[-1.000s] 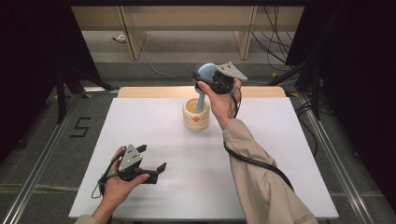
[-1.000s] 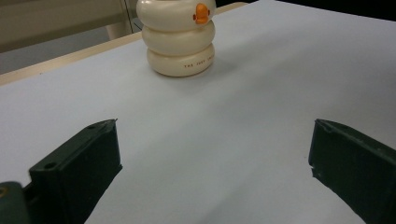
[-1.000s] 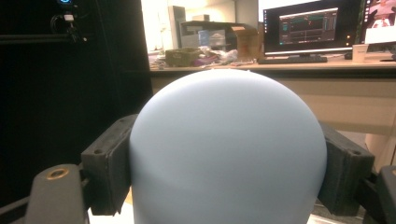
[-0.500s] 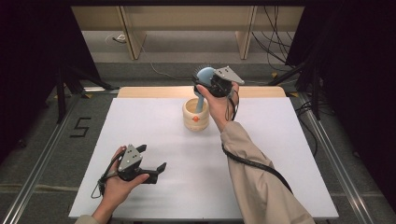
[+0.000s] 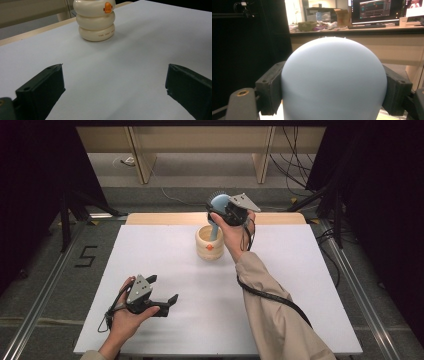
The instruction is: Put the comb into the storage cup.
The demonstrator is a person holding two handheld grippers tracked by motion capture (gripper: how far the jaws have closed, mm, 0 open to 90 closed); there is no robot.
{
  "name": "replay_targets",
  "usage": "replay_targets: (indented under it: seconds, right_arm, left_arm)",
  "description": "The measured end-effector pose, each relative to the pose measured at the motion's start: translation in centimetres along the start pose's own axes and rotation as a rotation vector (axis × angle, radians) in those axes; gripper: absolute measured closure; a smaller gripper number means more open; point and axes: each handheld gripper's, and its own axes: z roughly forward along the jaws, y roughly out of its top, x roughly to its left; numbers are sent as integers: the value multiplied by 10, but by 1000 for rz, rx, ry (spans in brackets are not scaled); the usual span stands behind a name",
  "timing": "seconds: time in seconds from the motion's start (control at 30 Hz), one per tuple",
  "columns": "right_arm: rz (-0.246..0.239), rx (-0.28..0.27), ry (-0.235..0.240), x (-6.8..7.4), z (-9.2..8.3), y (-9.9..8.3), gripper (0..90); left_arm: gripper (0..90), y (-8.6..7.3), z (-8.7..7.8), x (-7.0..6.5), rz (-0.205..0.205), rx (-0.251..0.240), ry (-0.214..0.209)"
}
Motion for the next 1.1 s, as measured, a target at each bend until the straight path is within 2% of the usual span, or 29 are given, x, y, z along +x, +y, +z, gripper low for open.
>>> replay_targets:
  seconds: [1.1]
  right_arm:
    - [-3, 30, -5, 1, 3, -19, 204]
  left_arm:
    - [17, 0, 1, 0, 1, 2, -4]
